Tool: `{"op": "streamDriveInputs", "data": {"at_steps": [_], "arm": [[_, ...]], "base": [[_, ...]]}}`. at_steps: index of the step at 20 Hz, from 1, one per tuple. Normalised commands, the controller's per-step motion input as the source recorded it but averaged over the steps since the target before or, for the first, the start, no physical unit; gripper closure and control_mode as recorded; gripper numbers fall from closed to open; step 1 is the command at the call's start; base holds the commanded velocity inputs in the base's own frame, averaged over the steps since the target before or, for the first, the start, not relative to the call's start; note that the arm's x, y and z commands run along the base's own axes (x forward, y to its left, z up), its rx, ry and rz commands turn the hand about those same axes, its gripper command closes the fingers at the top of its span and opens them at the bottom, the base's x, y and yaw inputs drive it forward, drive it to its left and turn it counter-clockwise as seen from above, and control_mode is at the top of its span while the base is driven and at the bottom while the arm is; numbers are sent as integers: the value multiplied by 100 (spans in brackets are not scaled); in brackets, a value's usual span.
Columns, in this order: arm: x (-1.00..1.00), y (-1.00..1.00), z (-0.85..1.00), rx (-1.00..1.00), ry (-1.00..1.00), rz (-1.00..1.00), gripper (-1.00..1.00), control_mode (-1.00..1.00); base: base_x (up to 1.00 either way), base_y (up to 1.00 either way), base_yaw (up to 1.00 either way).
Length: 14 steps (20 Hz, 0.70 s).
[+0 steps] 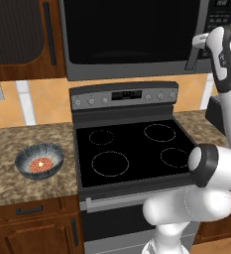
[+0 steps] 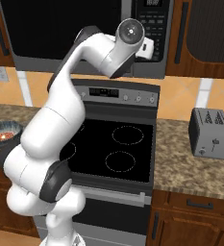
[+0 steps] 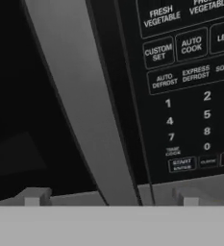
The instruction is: Open the microwave, place the bowl with waffle inside the microwave, then close the microwave door and turn it on.
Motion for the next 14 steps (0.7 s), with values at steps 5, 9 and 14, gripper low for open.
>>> {"op": "streamDriveInputs", "data": {"at_steps": [5,9,14], "arm": [[27,-4,0,-1,10,0,-100,-100],[48,0,0,0,5,3,-100,-100],[50,0,0,-3,0,2,-100,-100]], "base": [[0,0,0],[0,0,0],[0,0,0]]}}
